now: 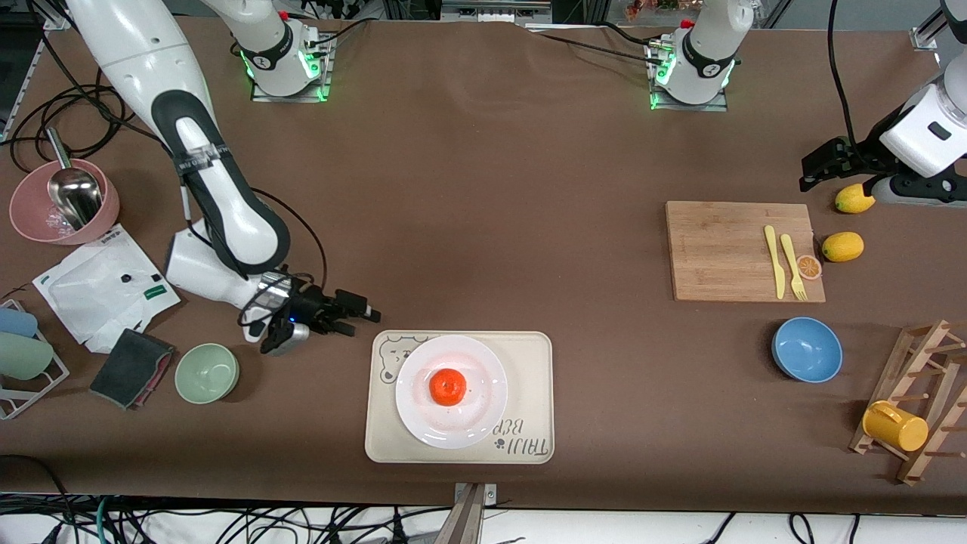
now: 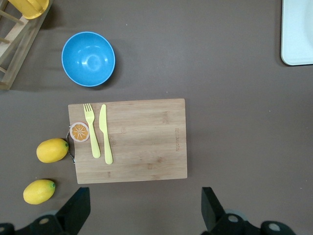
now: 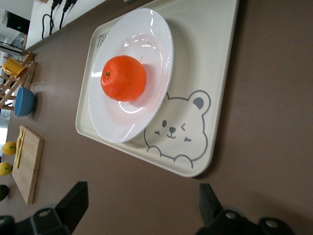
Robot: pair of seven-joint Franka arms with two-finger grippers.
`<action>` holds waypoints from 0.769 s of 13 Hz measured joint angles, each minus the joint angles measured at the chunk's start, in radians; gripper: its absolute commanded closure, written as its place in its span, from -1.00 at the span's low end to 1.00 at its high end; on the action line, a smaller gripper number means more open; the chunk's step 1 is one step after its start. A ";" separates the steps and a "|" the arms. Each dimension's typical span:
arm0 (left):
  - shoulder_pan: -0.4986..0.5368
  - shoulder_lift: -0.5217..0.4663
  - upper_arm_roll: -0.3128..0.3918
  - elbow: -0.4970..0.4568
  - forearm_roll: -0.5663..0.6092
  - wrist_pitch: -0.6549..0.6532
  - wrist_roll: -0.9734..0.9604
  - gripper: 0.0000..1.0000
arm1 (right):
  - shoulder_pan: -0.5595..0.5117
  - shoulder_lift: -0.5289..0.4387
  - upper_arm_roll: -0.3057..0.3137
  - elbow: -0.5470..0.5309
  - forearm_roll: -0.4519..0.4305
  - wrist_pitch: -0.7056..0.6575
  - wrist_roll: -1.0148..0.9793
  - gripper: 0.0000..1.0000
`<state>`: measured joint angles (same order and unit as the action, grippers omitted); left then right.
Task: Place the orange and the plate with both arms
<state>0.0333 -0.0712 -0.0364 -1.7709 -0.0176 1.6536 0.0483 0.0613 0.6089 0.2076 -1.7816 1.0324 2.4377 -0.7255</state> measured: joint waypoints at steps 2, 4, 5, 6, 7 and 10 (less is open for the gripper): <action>0.000 0.000 0.000 0.000 0.000 0.000 0.000 -1.00 | -0.001 -0.057 -0.067 -0.040 -0.067 -0.114 0.000 -1.00; 0.001 0.000 0.000 0.000 0.000 0.000 0.000 -1.00 | -0.005 -0.098 -0.142 -0.044 -0.181 -0.239 0.000 -1.00; 0.001 0.000 0.000 0.000 0.000 0.000 0.000 -1.00 | -0.007 -0.120 -0.176 -0.043 -0.245 -0.296 0.003 -1.00; 0.001 0.000 0.000 0.000 0.000 0.000 0.000 -1.00 | -0.008 -0.142 -0.205 -0.040 -0.314 -0.348 0.014 -1.00; 0.001 0.000 0.000 0.000 0.000 0.000 0.000 -1.00 | -0.008 -0.163 -0.227 -0.032 -0.384 -0.396 0.027 -1.00; 0.001 0.000 0.000 0.000 0.000 0.000 0.000 -1.00 | -0.007 -0.217 -0.259 0.015 -0.590 -0.503 0.094 -1.00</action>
<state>0.0347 -0.0710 -0.0363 -1.7704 -0.0176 1.6536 0.0483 0.0544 0.3921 -0.0512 -1.7667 0.4426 1.9351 -0.6312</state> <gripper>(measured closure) 0.000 0.000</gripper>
